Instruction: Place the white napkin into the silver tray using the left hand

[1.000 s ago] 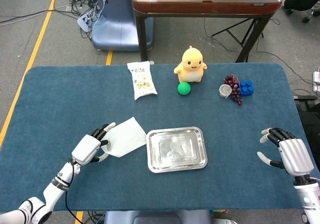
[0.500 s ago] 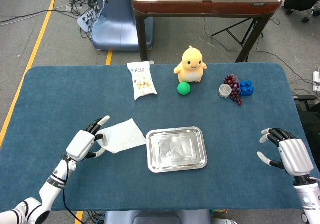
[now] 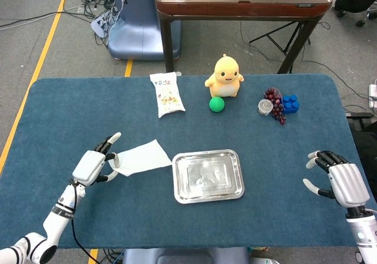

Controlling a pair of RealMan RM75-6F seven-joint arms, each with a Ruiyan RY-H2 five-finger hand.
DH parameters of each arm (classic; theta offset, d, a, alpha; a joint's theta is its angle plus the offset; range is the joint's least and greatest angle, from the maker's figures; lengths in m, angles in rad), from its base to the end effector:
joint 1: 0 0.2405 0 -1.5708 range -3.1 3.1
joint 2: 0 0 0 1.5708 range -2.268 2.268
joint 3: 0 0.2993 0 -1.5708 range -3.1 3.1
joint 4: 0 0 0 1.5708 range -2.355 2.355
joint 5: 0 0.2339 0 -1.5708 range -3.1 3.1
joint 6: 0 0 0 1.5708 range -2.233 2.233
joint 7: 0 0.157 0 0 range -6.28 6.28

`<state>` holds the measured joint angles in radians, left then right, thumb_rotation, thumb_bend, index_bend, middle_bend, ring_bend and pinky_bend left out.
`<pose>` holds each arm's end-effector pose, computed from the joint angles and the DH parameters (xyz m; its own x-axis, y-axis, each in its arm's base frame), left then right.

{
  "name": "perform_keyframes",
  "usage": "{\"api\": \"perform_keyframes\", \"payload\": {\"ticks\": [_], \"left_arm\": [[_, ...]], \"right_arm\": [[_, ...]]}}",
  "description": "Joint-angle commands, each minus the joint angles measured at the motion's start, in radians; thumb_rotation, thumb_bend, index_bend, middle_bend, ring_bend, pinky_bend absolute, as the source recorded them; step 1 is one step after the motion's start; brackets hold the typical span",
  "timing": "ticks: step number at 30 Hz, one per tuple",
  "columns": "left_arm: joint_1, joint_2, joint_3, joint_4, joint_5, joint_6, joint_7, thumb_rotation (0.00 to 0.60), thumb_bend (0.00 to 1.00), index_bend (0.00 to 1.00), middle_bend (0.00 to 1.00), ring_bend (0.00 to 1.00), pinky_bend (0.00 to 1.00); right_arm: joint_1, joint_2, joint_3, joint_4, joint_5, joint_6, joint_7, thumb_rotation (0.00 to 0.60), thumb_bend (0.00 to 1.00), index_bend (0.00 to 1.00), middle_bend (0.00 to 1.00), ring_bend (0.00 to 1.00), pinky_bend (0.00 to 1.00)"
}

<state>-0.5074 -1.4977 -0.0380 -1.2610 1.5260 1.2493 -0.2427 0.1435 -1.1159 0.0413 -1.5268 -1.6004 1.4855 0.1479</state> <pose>-0.2813 0.3382 0.0077 0.2216 0.1734 0.9596 0.9175 -0.3703 -0.1449 -0.3525 -0.2191 0.1586 0.3488 0.0023 0.9372 -0.9257 -0.1550 0.3450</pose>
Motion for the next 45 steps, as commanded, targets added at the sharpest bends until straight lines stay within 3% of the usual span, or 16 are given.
{"api": "perform_keyframes", "payload": {"ticks": [1,9,17,39,45], "left_arm": [[0.003,0.008,0.001,-0.020,0.003,0.000,-0.007,0.600,0.32,0.60,0.02,0.00,0.20],[0.016,0.006,0.028,-0.072,0.081,0.060,0.040,0.600,0.32,0.61,0.02,0.00,0.20],[0.022,-0.033,0.051,-0.043,0.165,0.124,0.083,0.600,0.32,0.61,0.02,0.00,0.20],[0.008,-0.062,0.050,-0.027,0.171,0.109,0.058,0.600,0.32,0.57,0.02,0.00,0.20],[0.005,-0.065,0.051,-0.025,0.176,0.109,0.056,0.600,0.41,0.57,0.02,0.00,0.20]], "right_arm": [[0.000,0.000,0.000,0.000,0.000,0.000,0.000,0.600,0.21,0.49,0.35,0.27,0.38],[-0.001,0.000,0.000,-0.001,-0.001,0.002,0.000,0.600,0.21,0.49,0.35,0.27,0.38],[-0.003,0.005,0.003,0.001,0.002,0.008,0.012,0.600,0.21,0.49,0.35,0.27,0.38],[-0.004,0.007,0.005,0.003,0.004,0.009,0.019,0.600,0.21,0.49,0.35,0.27,0.38],[-0.005,0.007,0.006,0.003,0.003,0.011,0.021,0.600,0.21,0.49,0.35,0.27,0.38]]}}
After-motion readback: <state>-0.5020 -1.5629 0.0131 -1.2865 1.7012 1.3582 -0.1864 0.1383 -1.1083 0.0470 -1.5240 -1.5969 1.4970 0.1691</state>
